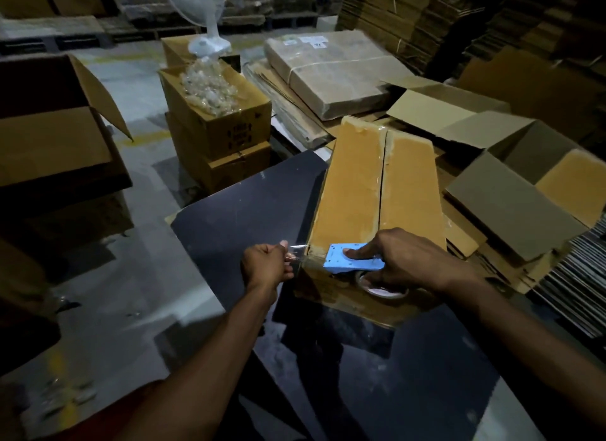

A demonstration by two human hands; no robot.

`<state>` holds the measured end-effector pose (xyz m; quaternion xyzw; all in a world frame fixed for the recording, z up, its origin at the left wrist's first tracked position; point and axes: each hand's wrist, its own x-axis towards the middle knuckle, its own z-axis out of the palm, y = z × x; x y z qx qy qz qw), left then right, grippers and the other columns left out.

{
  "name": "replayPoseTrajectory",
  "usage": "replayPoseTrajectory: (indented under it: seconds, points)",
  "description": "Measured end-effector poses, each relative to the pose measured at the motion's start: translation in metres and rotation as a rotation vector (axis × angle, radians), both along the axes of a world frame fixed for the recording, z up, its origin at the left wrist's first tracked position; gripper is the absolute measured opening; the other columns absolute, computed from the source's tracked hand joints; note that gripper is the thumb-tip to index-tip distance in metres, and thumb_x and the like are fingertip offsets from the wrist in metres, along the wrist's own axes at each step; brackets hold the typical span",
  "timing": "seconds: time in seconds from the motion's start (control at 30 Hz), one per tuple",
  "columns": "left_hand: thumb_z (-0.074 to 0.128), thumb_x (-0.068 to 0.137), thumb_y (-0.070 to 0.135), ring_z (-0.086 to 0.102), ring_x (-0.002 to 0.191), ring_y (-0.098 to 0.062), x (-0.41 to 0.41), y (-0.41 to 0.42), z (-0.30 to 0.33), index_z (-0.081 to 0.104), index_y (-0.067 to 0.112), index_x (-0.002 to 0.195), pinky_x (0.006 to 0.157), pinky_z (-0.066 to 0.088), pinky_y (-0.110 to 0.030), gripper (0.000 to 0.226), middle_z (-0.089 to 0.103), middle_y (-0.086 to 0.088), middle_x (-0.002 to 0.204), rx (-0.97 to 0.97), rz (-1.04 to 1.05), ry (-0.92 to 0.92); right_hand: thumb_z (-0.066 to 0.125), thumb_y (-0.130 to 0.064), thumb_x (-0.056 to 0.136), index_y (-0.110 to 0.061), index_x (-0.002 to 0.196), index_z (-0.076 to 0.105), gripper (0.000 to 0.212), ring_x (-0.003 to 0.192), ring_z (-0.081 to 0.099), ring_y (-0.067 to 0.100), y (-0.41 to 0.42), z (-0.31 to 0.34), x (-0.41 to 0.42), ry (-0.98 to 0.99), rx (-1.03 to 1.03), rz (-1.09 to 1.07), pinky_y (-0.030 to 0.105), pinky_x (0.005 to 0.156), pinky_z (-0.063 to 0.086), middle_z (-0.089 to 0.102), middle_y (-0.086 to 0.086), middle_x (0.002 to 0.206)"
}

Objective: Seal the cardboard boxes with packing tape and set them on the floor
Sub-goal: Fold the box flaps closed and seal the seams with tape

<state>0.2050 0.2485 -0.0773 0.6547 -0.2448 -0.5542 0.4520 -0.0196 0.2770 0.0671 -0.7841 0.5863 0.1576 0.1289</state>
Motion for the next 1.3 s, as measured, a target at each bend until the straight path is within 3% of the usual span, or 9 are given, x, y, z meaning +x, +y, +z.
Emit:
replayPoseTrajectory:
  seconds: [0.27, 0.4, 0.47, 0.67, 0.9, 1.0, 1.13, 1.2, 1.3]
  points:
    - [0.072, 0.097, 0.023, 0.065, 0.048, -0.016, -0.009, 0.007, -0.007, 0.070, 0.007, 0.067, 0.065, 0.065, -0.050, 0.034, 0.072, -0.004, 0.062, -0.040, -0.006, -0.072, 0.076, -0.045, 0.085, -0.053, 0.141, 0.052, 0.062, 0.104, 0.061, 0.024, -0.014, 0.000, 0.003, 0.057, 0.051, 0.030, 0.041, 0.077, 0.054, 0.064, -0.003, 0.123]
    - [0.070, 0.089, 0.044, 0.070, 0.058, -0.025, -0.009, 0.006, -0.019, 0.076, 0.029, 0.066, 0.068, 0.064, -0.051, 0.028, 0.073, -0.001, 0.062, -0.052, -0.129, -0.190, 0.076, -0.045, 0.085, -0.053, 0.141, 0.051, 0.062, 0.107, 0.061, 0.024, -0.016, -0.008, 0.005, 0.057, 0.054, 0.011, 0.040, 0.078, 0.053, 0.063, -0.003, 0.125]
    - [0.071, 0.088, 0.043, 0.068, 0.055, -0.023, -0.011, 0.004, -0.029, 0.074, 0.023, 0.065, 0.066, 0.064, -0.052, 0.030, 0.074, 0.000, 0.063, -0.030, -0.126, -0.192, 0.077, -0.045, 0.084, -0.053, 0.140, 0.053, 0.062, 0.108, 0.061, 0.024, -0.018, -0.008, 0.005, 0.061, 0.047, 0.011, 0.037, 0.075, 0.051, 0.063, -0.004, 0.128]
    - [0.074, 0.094, 0.029, 0.047, 0.044, -0.018, -0.027, 0.006, -0.032, 0.065, 0.011, 0.060, 0.044, 0.039, -0.025, 0.040, 0.066, -0.004, 0.056, 0.053, -0.073, -0.017, 0.079, -0.047, 0.080, -0.053, 0.137, 0.055, 0.063, 0.106, 0.062, 0.023, -0.023, -0.007, 0.010, 0.101, 0.049, -0.004, 0.038, 0.073, 0.052, 0.064, -0.002, 0.129]
    - [0.085, 0.077, 0.051, 0.051, 0.049, -0.016, -0.004, 0.004, -0.045, 0.073, 0.016, 0.076, 0.048, 0.036, -0.022, 0.037, 0.066, -0.001, 0.066, 0.363, -0.267, 0.130, 0.079, -0.044, 0.080, -0.052, 0.140, 0.053, 0.066, 0.103, 0.062, 0.023, -0.027, -0.006, 0.015, 0.185, 0.082, -0.001, 0.039, 0.075, 0.056, 0.062, -0.002, 0.129]
    - [0.072, 0.087, 0.027, 0.069, 0.085, -0.025, -0.002, 0.000, -0.047, 0.073, 0.021, 0.094, 0.068, 0.047, -0.027, 0.009, 0.073, 0.000, 0.093, -0.016, -0.169, -0.418, 0.076, -0.040, 0.083, -0.053, 0.142, 0.051, 0.066, 0.103, 0.061, 0.024, -0.030, -0.003, 0.019, 0.211, 0.122, 0.010, 0.037, 0.070, 0.051, 0.061, -0.001, 0.127]
    - [0.072, 0.085, 0.033, 0.057, 0.131, -0.017, -0.014, 0.014, -0.034, 0.067, 0.015, 0.134, 0.113, 0.039, -0.027, 0.052, 0.066, -0.002, 0.137, -1.046, -0.500, -0.860, 0.074, -0.036, 0.083, -0.052, 0.140, 0.054, 0.062, 0.098, 0.061, 0.026, -0.032, 0.004, 0.024, 0.215, 0.131, 0.023, 0.033, 0.066, 0.041, 0.056, -0.002, 0.107]
    - [0.078, 0.084, 0.036, 0.049, 0.143, -0.024, -0.011, 0.005, -0.047, 0.058, 0.007, 0.145, 0.120, 0.037, -0.039, 0.070, 0.057, -0.009, 0.150, -1.251, -0.718, -1.074, 0.074, -0.036, 0.082, -0.051, 0.140, 0.054, 0.063, 0.094, 0.060, 0.026, -0.032, 0.005, 0.026, 0.204, 0.125, 0.014, 0.033, 0.065, 0.042, 0.053, -0.002, 0.103]
    - [0.068, 0.095, 0.013, 0.051, 0.143, -0.027, -0.003, -0.012, -0.063, 0.054, 0.005, 0.148, 0.110, 0.049, -0.044, 0.055, 0.056, -0.010, 0.151, -1.383, -0.766, -1.183, 0.071, -0.038, 0.086, -0.051, 0.141, 0.052, 0.060, 0.102, 0.062, 0.028, -0.025, 0.008, 0.024, 0.226, 0.094, 0.001, 0.035, 0.069, 0.041, 0.059, 0.000, 0.117]
